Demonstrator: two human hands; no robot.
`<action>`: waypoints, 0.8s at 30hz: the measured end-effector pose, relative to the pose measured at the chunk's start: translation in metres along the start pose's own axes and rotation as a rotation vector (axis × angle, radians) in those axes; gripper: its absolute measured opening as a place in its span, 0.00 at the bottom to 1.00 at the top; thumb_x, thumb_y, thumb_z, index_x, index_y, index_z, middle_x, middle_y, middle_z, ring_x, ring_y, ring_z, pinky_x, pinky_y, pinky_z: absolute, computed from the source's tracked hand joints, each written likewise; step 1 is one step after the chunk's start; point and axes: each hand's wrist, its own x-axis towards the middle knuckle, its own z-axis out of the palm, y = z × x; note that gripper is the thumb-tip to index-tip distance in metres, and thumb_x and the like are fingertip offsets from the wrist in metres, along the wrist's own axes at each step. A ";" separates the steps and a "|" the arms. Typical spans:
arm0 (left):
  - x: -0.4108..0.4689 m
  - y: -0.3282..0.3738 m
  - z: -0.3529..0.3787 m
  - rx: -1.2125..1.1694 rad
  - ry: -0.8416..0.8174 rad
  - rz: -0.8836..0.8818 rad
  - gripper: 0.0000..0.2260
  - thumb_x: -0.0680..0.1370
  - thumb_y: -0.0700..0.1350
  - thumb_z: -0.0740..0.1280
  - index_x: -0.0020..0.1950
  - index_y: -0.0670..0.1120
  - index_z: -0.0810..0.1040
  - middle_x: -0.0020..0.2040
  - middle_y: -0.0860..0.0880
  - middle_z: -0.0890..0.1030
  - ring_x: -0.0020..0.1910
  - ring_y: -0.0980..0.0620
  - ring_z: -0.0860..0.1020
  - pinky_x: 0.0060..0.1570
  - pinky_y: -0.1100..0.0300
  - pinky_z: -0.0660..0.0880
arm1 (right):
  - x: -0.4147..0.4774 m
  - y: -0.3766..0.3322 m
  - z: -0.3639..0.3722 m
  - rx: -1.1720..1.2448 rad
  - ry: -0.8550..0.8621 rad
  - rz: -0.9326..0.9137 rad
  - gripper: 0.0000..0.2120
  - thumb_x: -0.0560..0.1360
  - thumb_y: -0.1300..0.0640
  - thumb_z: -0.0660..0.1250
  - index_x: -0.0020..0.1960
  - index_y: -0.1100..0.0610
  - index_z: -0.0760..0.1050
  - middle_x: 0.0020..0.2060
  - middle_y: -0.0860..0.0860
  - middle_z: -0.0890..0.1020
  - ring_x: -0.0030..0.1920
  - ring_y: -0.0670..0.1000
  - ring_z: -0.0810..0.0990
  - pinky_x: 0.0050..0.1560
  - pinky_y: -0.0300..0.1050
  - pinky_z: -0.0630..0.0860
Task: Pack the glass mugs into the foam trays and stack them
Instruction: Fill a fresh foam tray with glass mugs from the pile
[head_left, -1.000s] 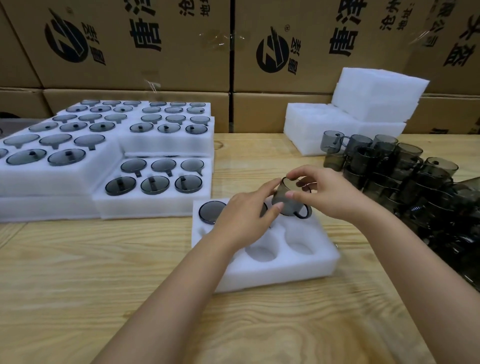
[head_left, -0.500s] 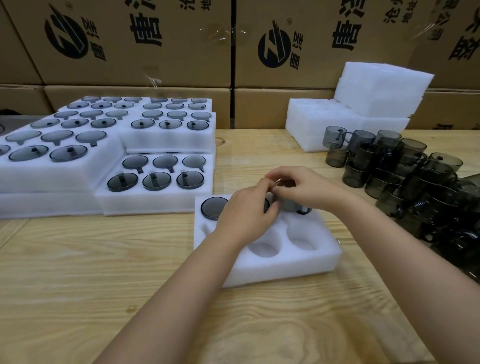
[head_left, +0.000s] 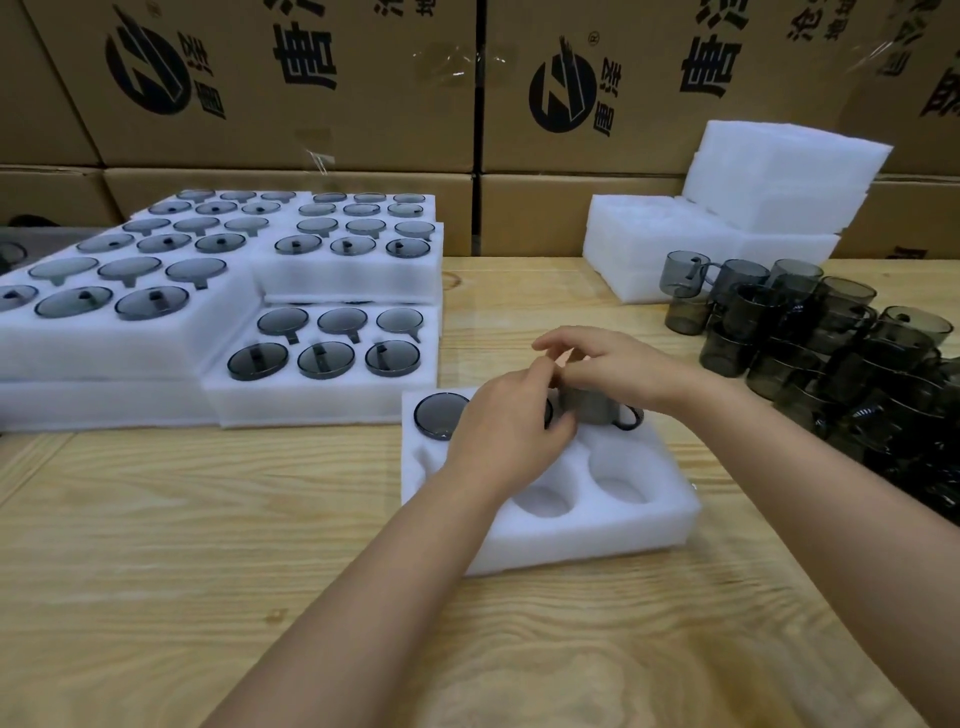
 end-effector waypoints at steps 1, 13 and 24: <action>0.000 -0.001 0.000 -0.019 0.024 -0.011 0.18 0.75 0.47 0.66 0.64 0.47 0.69 0.56 0.49 0.79 0.55 0.47 0.75 0.49 0.53 0.71 | 0.003 0.000 0.005 -0.007 0.023 0.025 0.15 0.74 0.53 0.60 0.60 0.49 0.75 0.57 0.47 0.78 0.56 0.48 0.76 0.59 0.44 0.71; 0.007 0.000 0.001 0.198 -0.357 0.227 0.40 0.67 0.56 0.52 0.79 0.47 0.47 0.79 0.52 0.50 0.76 0.59 0.45 0.74 0.58 0.39 | 0.003 0.017 0.032 -0.738 -0.115 0.151 0.37 0.75 0.40 0.58 0.77 0.45 0.42 0.77 0.44 0.46 0.76 0.53 0.42 0.73 0.63 0.41; -0.029 -0.023 -0.030 0.155 0.090 0.065 0.19 0.77 0.55 0.62 0.67 0.53 0.74 0.67 0.56 0.74 0.68 0.56 0.68 0.74 0.52 0.48 | -0.005 0.019 0.041 -0.602 0.240 0.110 0.20 0.78 0.41 0.47 0.59 0.48 0.72 0.57 0.49 0.76 0.59 0.54 0.70 0.54 0.51 0.62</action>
